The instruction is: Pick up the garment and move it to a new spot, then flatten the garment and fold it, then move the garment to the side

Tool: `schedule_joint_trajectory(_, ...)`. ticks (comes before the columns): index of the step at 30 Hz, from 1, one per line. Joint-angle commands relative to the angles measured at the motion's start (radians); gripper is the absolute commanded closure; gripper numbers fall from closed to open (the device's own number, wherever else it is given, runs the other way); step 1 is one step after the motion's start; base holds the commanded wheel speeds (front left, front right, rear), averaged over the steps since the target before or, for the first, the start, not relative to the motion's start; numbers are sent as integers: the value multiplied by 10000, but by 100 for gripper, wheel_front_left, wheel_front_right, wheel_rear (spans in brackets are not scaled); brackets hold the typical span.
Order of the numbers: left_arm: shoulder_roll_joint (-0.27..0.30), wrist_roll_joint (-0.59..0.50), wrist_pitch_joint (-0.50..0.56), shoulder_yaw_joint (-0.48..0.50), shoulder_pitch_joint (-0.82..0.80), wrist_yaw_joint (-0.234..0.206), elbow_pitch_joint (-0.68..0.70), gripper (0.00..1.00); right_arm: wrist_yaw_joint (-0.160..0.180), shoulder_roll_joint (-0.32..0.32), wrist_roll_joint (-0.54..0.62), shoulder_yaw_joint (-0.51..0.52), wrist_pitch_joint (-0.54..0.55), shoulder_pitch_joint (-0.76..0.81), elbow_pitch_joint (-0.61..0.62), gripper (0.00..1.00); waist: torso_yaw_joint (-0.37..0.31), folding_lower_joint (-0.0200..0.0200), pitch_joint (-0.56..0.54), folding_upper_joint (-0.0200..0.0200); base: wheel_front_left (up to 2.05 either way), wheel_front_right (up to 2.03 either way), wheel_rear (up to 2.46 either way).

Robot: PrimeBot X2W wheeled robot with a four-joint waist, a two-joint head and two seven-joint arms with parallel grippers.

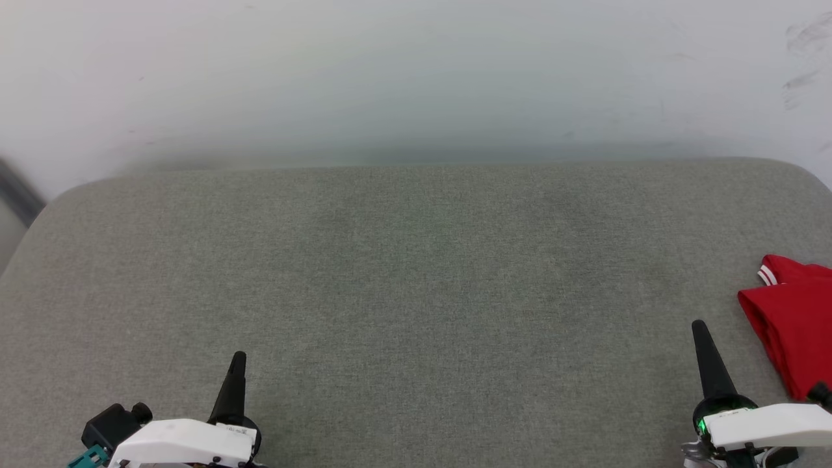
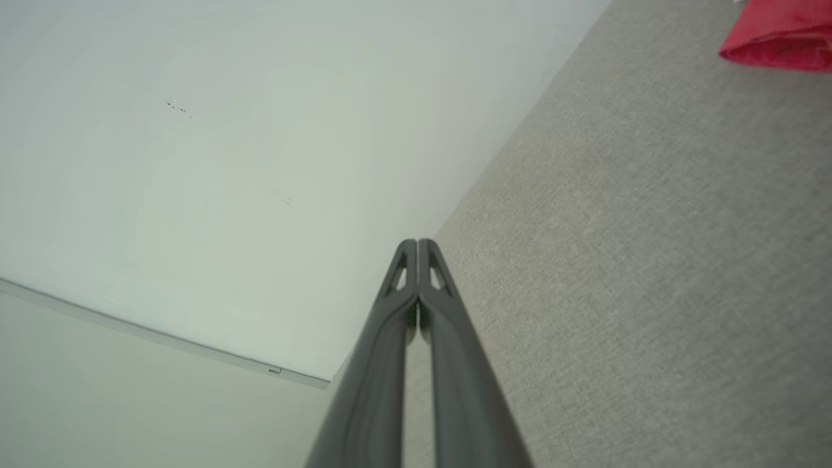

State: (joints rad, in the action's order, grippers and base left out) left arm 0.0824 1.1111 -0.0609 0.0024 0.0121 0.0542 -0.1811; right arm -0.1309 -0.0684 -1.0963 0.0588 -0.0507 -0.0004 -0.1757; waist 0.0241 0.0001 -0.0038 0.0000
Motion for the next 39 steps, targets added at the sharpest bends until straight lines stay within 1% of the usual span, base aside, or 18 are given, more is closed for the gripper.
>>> schedule_joint_trajectory(1,35,339,78,53,-243,93,34,100,1,-85,-354,41,104,-239,13,100,-7,-1,2,0,0,0,0)
schedule_joint_trajectory(20,25,2204,580,288,-625,365,-212,100,1,-71,-2225,126,610,-557,-246,100,-80,-1,23,0,0,0,0)
schedule_joint_trajectory(39,-9,3702,1004,516,-910,557,-412,100,2,-42,-3721,212,1016,-857,-450,100,-149,-1,43,0,0,0,0)
